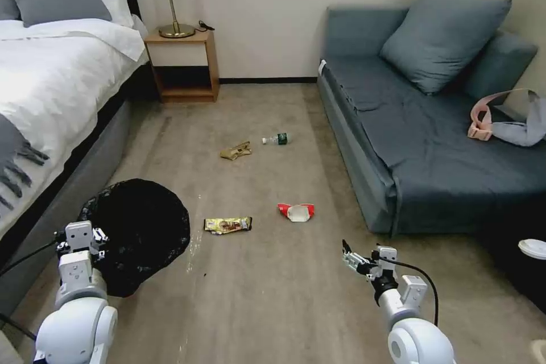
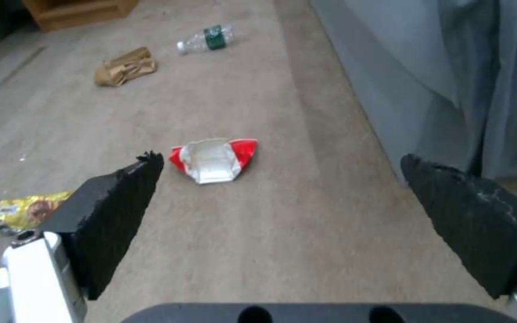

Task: Pick up the trash bin, then pick up the garbage on the floor and place it into the trash bin.

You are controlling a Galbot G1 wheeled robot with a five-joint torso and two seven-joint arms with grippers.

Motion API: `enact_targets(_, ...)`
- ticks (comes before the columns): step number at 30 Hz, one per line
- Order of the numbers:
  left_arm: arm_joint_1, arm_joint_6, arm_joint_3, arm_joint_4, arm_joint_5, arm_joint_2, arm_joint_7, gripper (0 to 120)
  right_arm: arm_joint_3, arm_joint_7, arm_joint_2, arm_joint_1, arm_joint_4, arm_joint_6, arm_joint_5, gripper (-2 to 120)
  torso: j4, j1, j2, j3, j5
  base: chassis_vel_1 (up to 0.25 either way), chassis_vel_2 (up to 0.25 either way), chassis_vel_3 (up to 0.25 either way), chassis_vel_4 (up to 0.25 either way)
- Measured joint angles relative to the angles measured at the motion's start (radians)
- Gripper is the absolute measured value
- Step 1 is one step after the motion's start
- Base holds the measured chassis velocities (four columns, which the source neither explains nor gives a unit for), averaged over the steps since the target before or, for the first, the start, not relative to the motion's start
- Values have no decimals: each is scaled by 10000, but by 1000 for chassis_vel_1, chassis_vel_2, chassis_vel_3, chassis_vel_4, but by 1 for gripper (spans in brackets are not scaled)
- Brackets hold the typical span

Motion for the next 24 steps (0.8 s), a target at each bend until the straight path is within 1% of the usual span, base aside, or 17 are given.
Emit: enact_targets(24, 27, -102, -34, 74, -19, -35, 12, 5, -16, -47, 43, -25, -129, 66, -121, 100, 1, 0, 0, 1, 0, -130, 129, 134, -130)
